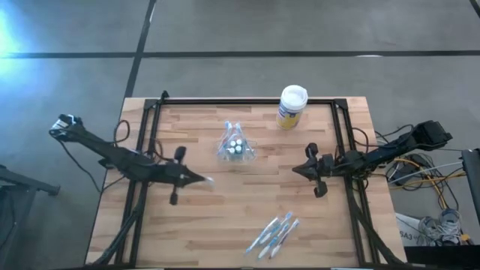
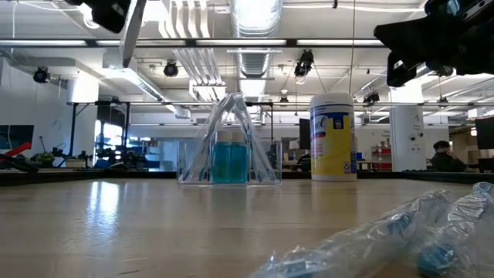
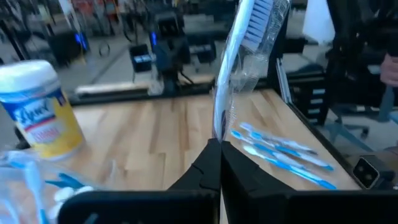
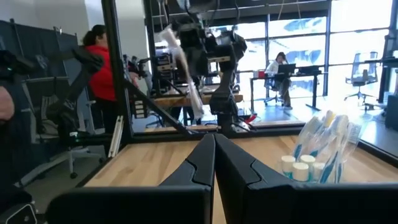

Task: Pick & Place toothbrushing station
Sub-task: Put the purple toothbrush into the transparent organizer

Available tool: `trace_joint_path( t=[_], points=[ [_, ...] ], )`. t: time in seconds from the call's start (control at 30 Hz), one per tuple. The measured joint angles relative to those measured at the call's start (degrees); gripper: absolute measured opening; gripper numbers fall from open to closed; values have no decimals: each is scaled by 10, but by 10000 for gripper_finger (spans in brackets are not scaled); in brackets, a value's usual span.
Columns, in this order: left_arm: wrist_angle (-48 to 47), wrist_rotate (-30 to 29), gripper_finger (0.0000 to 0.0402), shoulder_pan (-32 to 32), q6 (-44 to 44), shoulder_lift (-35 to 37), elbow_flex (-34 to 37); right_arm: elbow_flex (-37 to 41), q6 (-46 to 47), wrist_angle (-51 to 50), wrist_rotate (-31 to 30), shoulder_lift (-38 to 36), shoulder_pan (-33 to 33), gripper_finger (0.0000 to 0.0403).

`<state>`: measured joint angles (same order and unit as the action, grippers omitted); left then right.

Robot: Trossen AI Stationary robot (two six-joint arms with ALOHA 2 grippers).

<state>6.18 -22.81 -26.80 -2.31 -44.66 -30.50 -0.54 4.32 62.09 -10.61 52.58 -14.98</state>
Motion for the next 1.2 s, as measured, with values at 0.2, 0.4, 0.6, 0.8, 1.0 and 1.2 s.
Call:
trace_joint_path(
  t=[0.2, 0.4, 0.6, 0.8, 1.0, 1.2],
  points=[
    [80, -7, 0, 3, 21, 80, 93, 0, 0, -2, 0, 0, 0, 8],
    [108, -7, 0, 3, 27, 114, 137, 0, -5, -5, 0, 0, 0, 8],
    [114, -7, 0, 3, 27, 112, 140, 0, -8, -6, 0, 0, 0, 8],
    [138, -7, 0, 4, 26, 97, 140, -35, 15, -56, -69, 0, 3, 9],
    [141, -7, 0, 4, 27, 75, 124, -139, 2, -260, -46, 1, 21, 9],
    [177, -4, 0, 5, 50, 39, 107, -180, -48, -270, 5, 0, 20, 9]
  ],
)
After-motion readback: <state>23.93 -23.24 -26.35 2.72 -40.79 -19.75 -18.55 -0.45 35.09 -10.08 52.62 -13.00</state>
